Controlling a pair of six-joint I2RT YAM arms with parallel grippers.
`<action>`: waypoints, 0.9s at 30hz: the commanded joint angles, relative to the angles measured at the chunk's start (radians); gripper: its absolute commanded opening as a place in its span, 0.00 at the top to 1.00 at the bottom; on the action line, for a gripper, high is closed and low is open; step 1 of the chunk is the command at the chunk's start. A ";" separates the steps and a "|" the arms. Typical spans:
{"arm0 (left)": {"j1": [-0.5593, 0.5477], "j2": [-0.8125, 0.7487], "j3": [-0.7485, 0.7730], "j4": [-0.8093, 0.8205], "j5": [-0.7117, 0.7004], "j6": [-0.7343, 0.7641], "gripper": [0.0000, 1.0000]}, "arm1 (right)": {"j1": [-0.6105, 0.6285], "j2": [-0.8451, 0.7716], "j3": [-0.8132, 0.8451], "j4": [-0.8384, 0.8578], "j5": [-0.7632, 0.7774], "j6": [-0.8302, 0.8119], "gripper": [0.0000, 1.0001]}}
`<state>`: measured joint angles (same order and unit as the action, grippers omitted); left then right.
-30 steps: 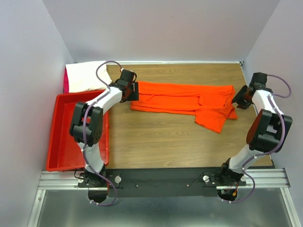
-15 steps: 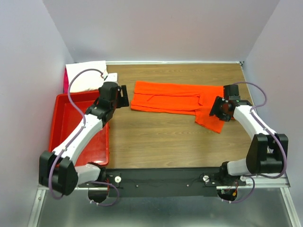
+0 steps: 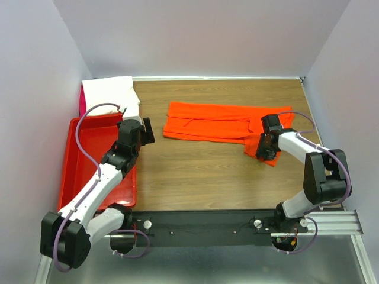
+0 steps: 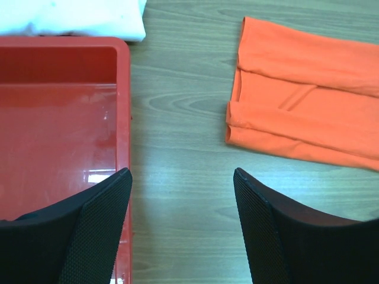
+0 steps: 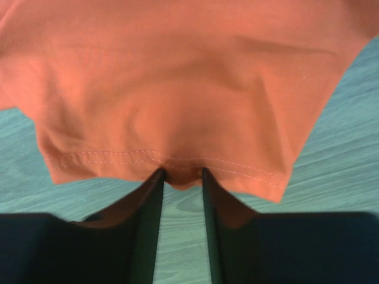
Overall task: Fold and stack the t-shirts
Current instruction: Fold the tshirt
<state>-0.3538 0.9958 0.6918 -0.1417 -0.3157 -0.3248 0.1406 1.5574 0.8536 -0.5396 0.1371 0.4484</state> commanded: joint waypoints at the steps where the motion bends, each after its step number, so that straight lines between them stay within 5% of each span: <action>1: -0.002 0.012 0.005 0.060 -0.046 0.013 0.26 | 0.011 0.044 -0.044 0.049 0.047 0.030 0.66; 5: -0.004 0.012 0.005 0.067 -0.046 0.018 0.31 | 0.010 0.029 -0.035 0.050 0.059 0.027 0.95; 7: -0.004 0.012 0.002 0.067 -0.042 0.020 0.32 | 0.011 0.004 0.001 0.034 0.064 0.013 0.99; 15: -0.002 0.033 0.002 0.071 -0.037 0.024 0.32 | 0.011 0.026 0.249 -0.036 0.133 -0.046 0.99; 27: -0.005 0.044 -0.011 0.071 -0.031 0.029 0.31 | 0.008 0.387 0.630 -0.036 0.234 -0.142 0.99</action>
<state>-0.3538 1.0348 0.6910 -0.0917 -0.3294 -0.3035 0.1448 1.8786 1.3952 -0.5674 0.3035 0.3527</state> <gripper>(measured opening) 0.685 0.012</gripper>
